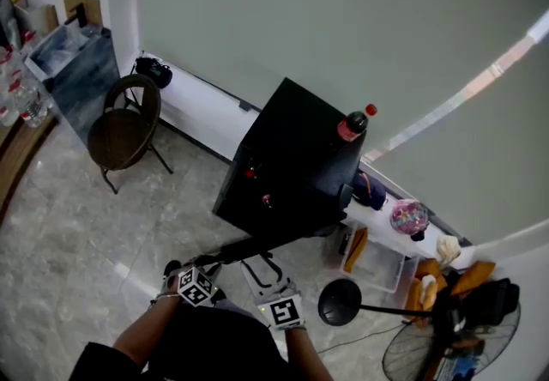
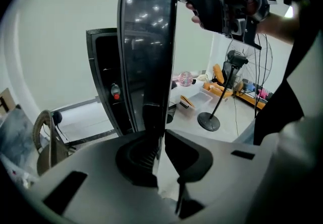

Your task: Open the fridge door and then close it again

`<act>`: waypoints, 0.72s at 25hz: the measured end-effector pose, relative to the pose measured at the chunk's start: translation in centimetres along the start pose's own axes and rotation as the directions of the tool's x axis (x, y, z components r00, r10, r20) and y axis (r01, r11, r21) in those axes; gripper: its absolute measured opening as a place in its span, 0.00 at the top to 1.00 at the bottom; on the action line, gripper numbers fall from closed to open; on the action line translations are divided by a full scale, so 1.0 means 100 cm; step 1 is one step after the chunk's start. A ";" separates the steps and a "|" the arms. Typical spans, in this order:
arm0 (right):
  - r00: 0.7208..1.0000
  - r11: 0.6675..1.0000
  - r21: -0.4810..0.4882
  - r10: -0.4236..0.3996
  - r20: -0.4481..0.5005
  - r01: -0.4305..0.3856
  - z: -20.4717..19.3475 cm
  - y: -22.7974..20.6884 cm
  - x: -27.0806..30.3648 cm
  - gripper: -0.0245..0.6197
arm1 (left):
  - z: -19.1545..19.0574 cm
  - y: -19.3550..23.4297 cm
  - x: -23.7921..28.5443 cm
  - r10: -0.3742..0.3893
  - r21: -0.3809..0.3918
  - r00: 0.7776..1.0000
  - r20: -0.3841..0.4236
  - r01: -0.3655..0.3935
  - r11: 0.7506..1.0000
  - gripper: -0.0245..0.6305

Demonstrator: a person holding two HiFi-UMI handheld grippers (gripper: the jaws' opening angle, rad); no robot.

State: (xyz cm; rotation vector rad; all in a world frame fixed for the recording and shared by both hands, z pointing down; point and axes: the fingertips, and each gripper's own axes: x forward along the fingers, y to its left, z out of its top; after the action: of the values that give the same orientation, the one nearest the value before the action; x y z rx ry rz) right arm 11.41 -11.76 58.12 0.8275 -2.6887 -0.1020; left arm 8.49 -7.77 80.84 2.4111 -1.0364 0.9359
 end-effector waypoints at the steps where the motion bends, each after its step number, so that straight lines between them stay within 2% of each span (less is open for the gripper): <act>1: 1.000 1.000 0.002 0.021 0.010 -0.021 -0.001 0.002 -0.005 0.67 | -0.001 -0.006 -0.001 0.018 -0.017 1.000 0.003 -0.018 1.000 0.90; 5: 0.991 0.992 -0.008 0.124 0.052 -0.123 -0.004 0.008 -0.023 0.67 | -0.004 -0.028 -0.002 0.082 -0.069 0.997 -0.001 -0.082 0.994 0.90; 9: 0.978 0.978 -0.049 0.203 0.051 -0.201 -0.012 0.010 -0.046 0.67 | -0.004 -0.059 0.002 0.128 -0.124 0.992 -0.013 -0.129 0.984 0.90; 18: 0.969 0.969 -0.061 0.243 0.053 -0.240 -0.021 0.010 -0.089 0.66 | 0.002 -0.106 0.004 0.194 -0.181 0.981 -0.009 -0.192 0.965 0.90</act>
State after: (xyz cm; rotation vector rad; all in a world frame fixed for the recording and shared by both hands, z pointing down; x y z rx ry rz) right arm 18.52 -5.94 57.71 0.4830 -2.8055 -0.1432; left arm 16.64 -0.95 80.31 2.1974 -1.3193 0.8524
